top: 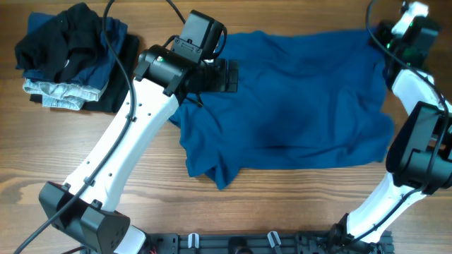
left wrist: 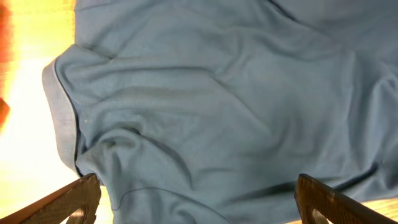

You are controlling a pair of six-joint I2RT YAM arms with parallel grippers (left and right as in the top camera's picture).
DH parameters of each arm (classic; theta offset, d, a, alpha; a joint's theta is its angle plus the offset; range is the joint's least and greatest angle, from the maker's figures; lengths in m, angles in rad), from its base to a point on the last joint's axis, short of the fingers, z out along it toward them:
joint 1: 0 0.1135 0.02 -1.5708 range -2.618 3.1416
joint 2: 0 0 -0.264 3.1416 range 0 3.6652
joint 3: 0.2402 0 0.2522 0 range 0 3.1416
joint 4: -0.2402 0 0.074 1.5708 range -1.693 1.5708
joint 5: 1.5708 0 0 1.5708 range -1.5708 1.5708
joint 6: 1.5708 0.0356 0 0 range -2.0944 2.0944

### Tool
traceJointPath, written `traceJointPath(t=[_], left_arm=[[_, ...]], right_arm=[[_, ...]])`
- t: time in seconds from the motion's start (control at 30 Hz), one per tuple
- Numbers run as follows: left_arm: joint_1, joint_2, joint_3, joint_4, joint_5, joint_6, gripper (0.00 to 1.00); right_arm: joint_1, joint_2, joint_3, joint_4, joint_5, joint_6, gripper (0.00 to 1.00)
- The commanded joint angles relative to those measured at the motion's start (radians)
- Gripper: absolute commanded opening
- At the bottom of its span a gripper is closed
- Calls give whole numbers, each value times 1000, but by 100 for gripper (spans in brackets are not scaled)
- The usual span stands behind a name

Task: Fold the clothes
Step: 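Pull the shirt's corners outward with both grippers to smooth it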

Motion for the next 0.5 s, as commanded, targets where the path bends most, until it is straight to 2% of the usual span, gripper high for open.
traceJointPath(t=[0.0,0.13,0.3,0.47], left_arm=[[3,3,9,18,-51,9,100],[3,24,9,35,-50,8,100],[3,62,9,35,-49,5,100],[3,80,9,35,-49,5,100]], right_arm=[[15,16,47,74,72,-22,4],[15,97,119,109,150,-45,4],[2,232,235,121,157,-63,5],[-14,290,292,113,232,-62,4]])
